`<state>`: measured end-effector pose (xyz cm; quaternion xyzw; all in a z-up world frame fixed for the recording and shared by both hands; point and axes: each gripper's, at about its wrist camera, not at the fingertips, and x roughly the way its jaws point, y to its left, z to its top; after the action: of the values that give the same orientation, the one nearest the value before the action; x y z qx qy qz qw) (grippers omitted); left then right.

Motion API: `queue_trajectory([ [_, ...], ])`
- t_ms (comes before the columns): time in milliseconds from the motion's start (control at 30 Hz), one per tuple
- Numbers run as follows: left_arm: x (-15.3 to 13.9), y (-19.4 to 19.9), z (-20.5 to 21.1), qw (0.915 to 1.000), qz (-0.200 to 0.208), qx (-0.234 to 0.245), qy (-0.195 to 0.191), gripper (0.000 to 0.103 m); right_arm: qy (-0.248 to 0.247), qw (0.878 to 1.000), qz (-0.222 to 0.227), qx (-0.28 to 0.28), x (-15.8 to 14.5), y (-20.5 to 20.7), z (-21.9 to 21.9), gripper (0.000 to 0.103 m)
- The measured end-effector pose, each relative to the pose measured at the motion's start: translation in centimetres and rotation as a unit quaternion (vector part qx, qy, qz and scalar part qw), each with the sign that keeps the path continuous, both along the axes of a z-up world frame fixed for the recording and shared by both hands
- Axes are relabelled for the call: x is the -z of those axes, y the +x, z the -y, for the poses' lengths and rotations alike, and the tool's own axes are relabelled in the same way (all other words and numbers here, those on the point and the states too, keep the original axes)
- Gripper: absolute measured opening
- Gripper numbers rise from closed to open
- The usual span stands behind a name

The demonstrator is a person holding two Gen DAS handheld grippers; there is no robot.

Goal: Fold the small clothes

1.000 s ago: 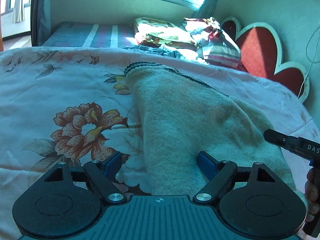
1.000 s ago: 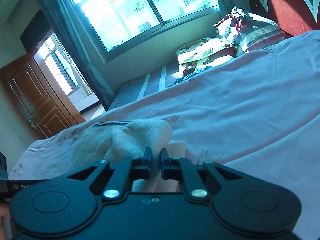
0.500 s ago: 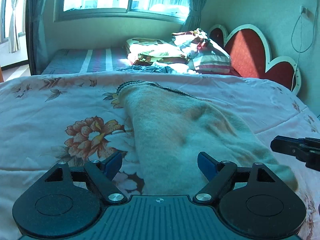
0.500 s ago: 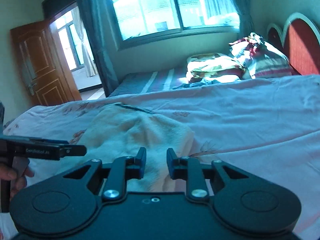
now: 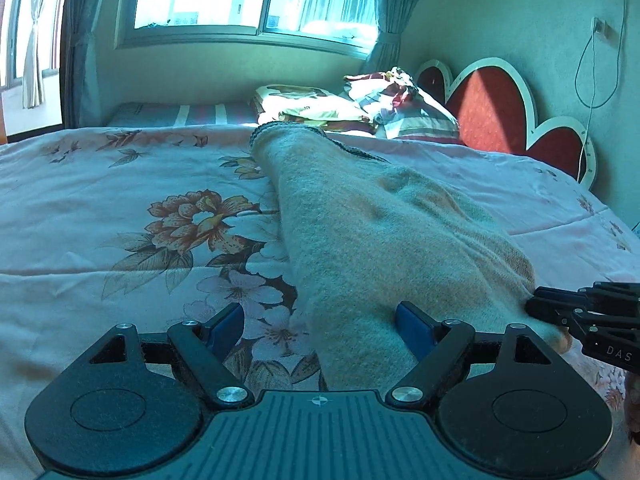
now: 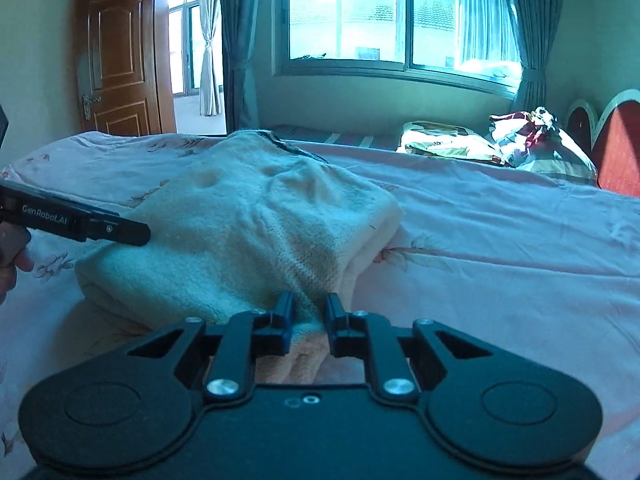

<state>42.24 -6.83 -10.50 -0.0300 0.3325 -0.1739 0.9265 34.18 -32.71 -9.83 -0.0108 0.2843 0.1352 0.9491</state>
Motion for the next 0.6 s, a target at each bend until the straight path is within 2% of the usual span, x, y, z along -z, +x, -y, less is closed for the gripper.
queue_trajectory([
  [100,-1.2,-0.6,-0.4,0.9998,0.015,0.001,0.014,0.083,0.039,0.999,-0.012,0.012,-1.3,0.0,0.8,0.021],
  [167,-2.5,-0.3,-0.7,0.9991,0.040,0.006,0.016,0.083,0.063,0.998,0.006,0.017,-2.8,0.1,1.2,0.013],
  [200,-3.1,0.4,-0.7,0.9988,0.046,0.014,0.005,0.083,0.065,0.998,0.008,0.023,-3.3,0.8,1.3,0.010],
  [300,-4.3,3.4,0.4,0.9980,0.056,0.030,-0.005,0.083,0.066,0.997,0.011,0.034,-4.3,4.0,1.2,0.009],
  [533,-4.3,10.6,3.3,0.9968,0.057,0.052,-0.020,0.083,0.008,0.999,0.004,-0.046,-4.9,12.3,-2.9,0.010],
  [600,-4.0,12.2,3.7,0.9960,0.043,0.066,-0.042,0.082,-0.009,0.998,-0.012,-0.063,-4.2,14.0,-3.8,0.010],
])
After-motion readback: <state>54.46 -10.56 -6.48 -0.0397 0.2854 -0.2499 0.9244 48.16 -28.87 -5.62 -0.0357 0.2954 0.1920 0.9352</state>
